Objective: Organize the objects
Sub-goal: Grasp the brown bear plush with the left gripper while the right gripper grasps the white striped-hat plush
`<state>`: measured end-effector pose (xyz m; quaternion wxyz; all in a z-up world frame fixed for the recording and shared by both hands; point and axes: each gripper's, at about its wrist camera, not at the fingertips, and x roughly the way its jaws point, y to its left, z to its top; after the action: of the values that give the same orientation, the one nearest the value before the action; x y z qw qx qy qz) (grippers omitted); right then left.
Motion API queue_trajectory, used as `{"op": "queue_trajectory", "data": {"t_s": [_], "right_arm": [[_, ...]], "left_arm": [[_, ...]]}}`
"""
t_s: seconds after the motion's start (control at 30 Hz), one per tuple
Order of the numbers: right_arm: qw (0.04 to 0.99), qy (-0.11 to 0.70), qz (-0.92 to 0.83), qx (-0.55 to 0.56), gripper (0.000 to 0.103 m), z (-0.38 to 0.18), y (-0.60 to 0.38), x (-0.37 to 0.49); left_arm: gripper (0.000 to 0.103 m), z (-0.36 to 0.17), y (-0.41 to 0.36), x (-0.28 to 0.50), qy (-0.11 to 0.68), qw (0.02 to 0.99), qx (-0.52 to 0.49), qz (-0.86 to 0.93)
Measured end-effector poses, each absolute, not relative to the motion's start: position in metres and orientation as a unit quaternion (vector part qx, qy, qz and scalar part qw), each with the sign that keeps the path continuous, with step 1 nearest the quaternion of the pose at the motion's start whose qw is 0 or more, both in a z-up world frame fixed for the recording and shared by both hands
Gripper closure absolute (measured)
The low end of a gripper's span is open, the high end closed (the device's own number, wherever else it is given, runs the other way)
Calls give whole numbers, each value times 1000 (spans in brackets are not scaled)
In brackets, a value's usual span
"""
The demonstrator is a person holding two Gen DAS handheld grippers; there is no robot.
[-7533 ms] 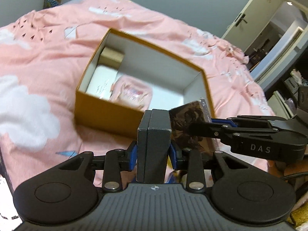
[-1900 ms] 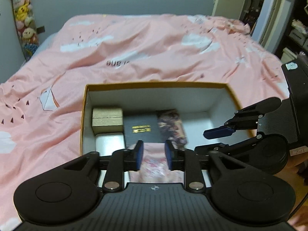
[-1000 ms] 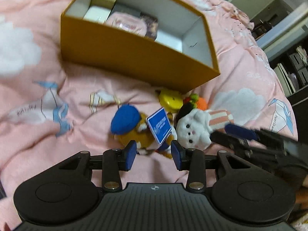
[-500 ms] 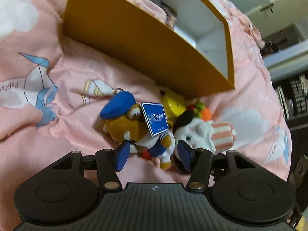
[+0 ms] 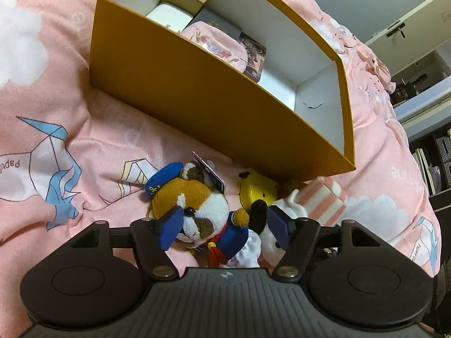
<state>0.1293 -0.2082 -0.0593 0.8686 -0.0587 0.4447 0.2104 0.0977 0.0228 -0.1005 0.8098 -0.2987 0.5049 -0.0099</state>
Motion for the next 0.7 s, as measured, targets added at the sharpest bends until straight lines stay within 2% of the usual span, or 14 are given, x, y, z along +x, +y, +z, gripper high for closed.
{"op": "queue_trajectory", "data": {"t_s": [0.17,0.4,0.57,0.7], "right_arm": [[851,482,207,-13,32,-76,-215,143],[859,464,216,-18,37,-71,-210,139],[865,447,223,-37,41,-64,-206,133],[864,441,236,-53,41,-52,-206,128]], "left_arm": [[21,-107,26,99,515,801,-305,5],[18,-124,31,105,532,776,-336,32],[32,-121,32,101,526,785,-327,32],[40,-111,29,97,527,797,-294,15]]}}
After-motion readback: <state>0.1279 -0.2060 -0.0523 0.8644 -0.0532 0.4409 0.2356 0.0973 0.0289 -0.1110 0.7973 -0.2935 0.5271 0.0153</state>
